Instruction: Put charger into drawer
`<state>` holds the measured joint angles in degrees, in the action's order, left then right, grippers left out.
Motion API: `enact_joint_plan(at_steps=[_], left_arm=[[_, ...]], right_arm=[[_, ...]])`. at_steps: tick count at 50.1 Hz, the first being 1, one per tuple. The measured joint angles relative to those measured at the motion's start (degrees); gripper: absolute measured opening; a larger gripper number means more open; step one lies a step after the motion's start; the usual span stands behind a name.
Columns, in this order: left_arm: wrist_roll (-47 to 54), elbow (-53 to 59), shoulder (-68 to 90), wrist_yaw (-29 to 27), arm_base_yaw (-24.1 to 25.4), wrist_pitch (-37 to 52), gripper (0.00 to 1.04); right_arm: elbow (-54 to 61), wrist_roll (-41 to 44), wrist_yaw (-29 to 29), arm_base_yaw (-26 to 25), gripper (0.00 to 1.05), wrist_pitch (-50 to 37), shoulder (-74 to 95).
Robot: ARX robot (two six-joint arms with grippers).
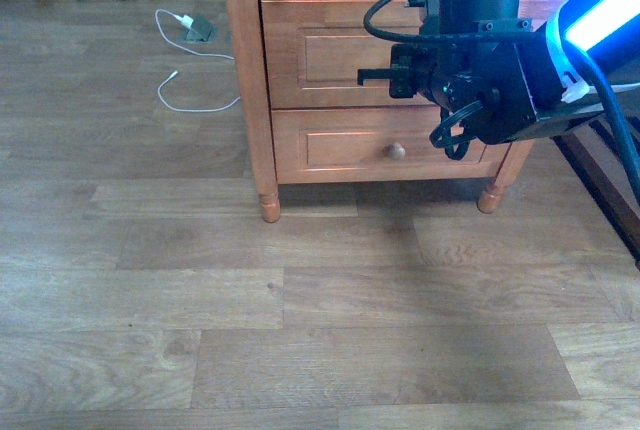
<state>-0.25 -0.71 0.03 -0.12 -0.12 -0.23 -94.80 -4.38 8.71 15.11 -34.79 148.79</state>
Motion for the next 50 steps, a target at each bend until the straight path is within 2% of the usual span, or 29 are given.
enact_joint_plan(at_steps=[17, 35, 45, 50], left_arm=[[0.0, 0.0, 0.0, 0.0, 0.0, 0.0, 0.99], [0.0, 0.0, 0.0, 0.0, 0.0, 0.0, 0.99], [0.0, 0.0, 0.0, 0.0, 0.0, 0.0, 0.99], [0.0, 0.0, 0.0, 0.0, 0.0, 0.0, 0.99]], right_arm=[[15.5, -7.5, -3.0, 0.3, 0.23, 1.0, -9.9], [37.1, -8.4, -6.7, 2.0, 0.23, 4.9, -24.9], [43.0, -9.2, -7.1, 2.9, 0.23, 4.5, -28.7], [44.9, -9.6, -7.6, 3.3, 0.38, 4.3, -29.9]])
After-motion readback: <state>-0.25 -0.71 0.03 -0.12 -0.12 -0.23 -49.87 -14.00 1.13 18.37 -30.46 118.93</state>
